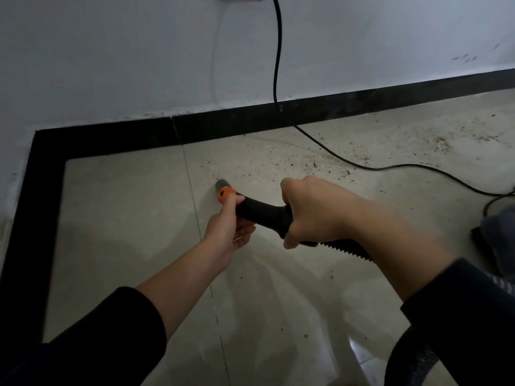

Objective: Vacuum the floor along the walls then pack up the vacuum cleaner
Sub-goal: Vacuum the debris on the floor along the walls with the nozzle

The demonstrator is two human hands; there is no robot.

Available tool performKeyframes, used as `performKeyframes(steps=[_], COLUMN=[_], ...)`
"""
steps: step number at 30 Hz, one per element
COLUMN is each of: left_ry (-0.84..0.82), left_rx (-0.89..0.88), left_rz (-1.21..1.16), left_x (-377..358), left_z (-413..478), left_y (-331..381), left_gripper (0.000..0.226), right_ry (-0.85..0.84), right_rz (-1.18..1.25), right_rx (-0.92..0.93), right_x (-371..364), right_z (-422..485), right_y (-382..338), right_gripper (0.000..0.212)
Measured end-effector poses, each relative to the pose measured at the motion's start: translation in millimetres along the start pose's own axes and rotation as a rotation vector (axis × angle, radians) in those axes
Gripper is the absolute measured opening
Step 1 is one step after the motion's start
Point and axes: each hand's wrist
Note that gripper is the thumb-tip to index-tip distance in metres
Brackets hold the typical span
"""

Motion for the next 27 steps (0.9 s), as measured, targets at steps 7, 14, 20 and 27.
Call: performKeyframes(steps=[7,14,20,27], left_ry=[0.068,0.186,0.203,0.184], left_rx=[-0.013,-0.068,-0.076,-0.067], left_rz=[-0.034,-0.052,-0.045,-0.048], left_x=[16,29,36,28], left_z=[-2,-3,0,4], left_y=[1,0,3,3], left_gripper=[0.034,0.035,0.034,0.035], right_ry=[-0.004,-0.014,0.002,0.001], right_rz=[-0.006,0.013,0.046,0.048], right_rx=[0.033,0.082,0.099,0.073], right_x=[1,2,0,3], right_z=[8,16,21,17], right_y=[-13,-27,-30,-25], right_gripper=[0.053,0.053,0.052,0.052])
Point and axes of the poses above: each hand's wrist, its own z-axis towards the middle knuckle, its own x-axis out of the back of the hand, y = z × x, and after that the axes turned 15 degrees about -y, right-handed
